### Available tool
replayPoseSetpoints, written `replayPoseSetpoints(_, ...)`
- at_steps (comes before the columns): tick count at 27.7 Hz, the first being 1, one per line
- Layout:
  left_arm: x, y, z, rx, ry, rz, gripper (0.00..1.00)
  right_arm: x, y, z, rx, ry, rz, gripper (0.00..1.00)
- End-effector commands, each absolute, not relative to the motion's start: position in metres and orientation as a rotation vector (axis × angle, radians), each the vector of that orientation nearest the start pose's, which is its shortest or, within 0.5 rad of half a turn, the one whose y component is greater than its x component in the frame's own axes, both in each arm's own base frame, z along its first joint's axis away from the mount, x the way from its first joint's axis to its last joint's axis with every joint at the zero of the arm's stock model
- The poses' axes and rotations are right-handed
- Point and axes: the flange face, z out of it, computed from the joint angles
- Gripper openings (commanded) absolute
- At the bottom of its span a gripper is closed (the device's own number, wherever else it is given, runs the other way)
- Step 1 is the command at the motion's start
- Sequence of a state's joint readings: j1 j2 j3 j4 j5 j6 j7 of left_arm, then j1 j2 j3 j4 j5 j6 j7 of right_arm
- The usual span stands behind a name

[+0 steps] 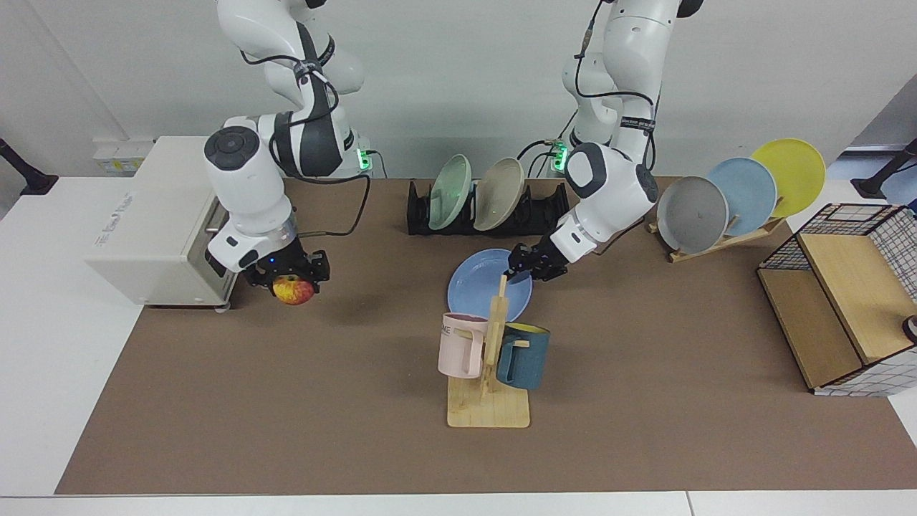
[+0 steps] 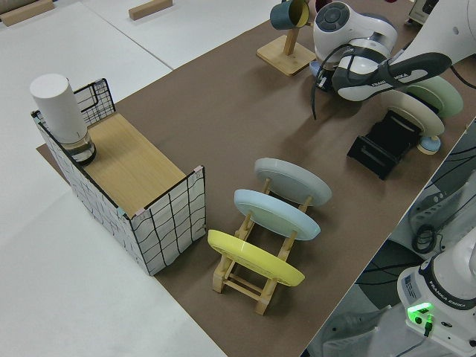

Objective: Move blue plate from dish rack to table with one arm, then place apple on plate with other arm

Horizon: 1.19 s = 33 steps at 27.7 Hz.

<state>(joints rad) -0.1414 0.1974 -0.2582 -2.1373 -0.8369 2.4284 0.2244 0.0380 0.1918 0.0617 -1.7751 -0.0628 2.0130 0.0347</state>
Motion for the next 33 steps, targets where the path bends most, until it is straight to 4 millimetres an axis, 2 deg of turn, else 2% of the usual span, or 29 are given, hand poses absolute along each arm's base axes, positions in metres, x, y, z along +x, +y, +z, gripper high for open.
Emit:
replayPoseSetpoints(1, 0.534, -0.223, 0.327, 2.552, 0.025, 0.052, 0.78, 0.603, 0.058, 0.500, -3.201, -0.144, -0.119, 0.14)
replayPoseSetpoints(4, 0.536, -0.220, 0.335, 2.583, 0.066, 0.051, 0.79, 0.600, 0.057, 0.522, -3.198, -0.132, -0.089, 0.13)
replayPoseSetpoints(7, 0.537, -0.214, 0.355, 2.647, 0.036, 0.078, 0.80, 0.598, 0.060, 0.524, -3.184, -0.127, -0.082, 0.13)
replayPoseSetpoints(9, 0.537, -0.212, 0.367, 2.698, 0.001, 0.087, 0.97, 0.598, 0.063, 0.525, -3.179, -0.120, -0.087, 0.13)
replayPoseSetpoints(11, 0.532, -0.209, 0.387, 2.748, -0.040, 0.095, 0.98, 0.598, 0.069, 0.523, -3.171, -0.124, -0.084, 0.13)
replayPoseSetpoints(13, 0.531, -0.197, 0.404, 2.807, -0.057, 0.088, 0.98, 0.596, 0.082, 0.522, -3.162, -0.142, -0.080, 0.13)
replayPoseSetpoints(16, 0.535, -0.178, 0.447, 2.896, -0.112, 0.075, 0.98, 0.593, 0.106, 0.521, -3.161, -0.125, -0.077, 0.09)
replayPoseSetpoints(20, 0.541, -0.153, 0.490, 3.003, -0.182, -0.065, 0.98, 0.590, 0.138, 0.516, -3.159, -0.054, -0.085, 0.07)
replayPoseSetpoints(23, 0.539, -0.146, 0.512, 3.072, -0.227, -0.128, 0.98, 0.585, 0.166, 0.511, -3.154, -0.044, -0.093, 0.07)
replayPoseSetpoints(26, 0.539, -0.140, 0.531, 3.115, -0.241, -0.121, 0.99, 0.581, 0.194, 0.502, -3.150, -0.013, -0.085, 0.07)
replayPoseSetpoints(30, 0.541, -0.130, 0.563, 3.127, -0.231, -0.096, 0.99, 0.566, 0.253, 0.487, -3.155, -0.020, -0.097, 0.02)
replayPoseSetpoints(33, 0.544, -0.126, 0.582, 3.126, -0.222, -0.070, 0.99, 0.562, 0.275, 0.472, -3.164, 0.059, -0.074, 0.01)
